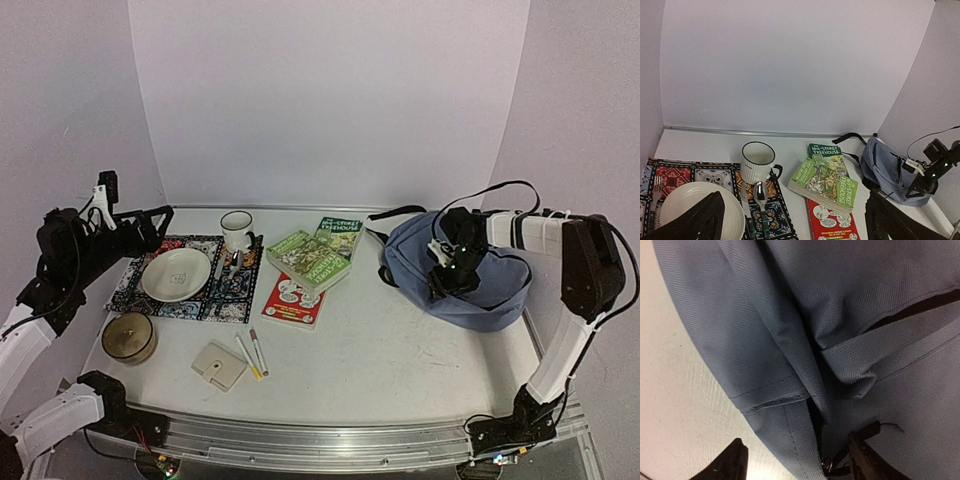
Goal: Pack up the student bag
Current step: Pick up the student bag from the corner of the board, then set down the student bag at the center of the board.
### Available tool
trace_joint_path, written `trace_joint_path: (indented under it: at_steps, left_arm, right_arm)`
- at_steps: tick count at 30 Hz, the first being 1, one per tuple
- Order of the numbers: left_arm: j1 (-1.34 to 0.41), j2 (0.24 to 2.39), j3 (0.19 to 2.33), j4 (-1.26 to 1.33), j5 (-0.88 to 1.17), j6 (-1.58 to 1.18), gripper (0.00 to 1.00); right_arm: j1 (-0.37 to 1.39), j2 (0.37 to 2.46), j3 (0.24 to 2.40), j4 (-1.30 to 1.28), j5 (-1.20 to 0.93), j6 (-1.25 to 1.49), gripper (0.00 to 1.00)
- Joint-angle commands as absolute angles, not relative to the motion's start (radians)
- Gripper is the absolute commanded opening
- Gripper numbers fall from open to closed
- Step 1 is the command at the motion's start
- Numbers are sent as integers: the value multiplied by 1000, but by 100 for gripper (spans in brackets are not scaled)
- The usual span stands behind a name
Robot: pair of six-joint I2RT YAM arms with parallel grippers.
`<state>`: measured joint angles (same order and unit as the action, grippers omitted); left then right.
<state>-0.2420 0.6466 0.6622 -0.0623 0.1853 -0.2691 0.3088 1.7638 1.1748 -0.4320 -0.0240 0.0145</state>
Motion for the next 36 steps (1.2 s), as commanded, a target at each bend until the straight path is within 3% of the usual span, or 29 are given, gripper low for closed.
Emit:
trace_joint_path:
  at_steps: [1,7,8,16,25,32,36]
  left_arm:
    - [-241,697,754,-58,278,-346,99]
    - [-249,739,753,-72,336,-414,99]
    - [-257,748,749,-72,347,-436,99]
    - [-322,778,746,-71,393,-555,99]
    - [-436,808,717,-69,343,-647,99]
    - [-610,875,730,-60,192,-687,99]
    - [-721,948,752,-48,97,-717,99]
  right_arm:
    - [303,1795,1170,-504,-46,32,53]
    - [339,1729,1167,-500,-133,79,3]
    - [355,1711,1167,-500,-144,95,1]
    - [455,1532,1130,-457,-130,393,0]
    - [635,1429,1004,-182,-78,809,0]
    - [838,1457,1005,12,169,1070,0]
    - [888,1549,1071,88,141,1062,6]
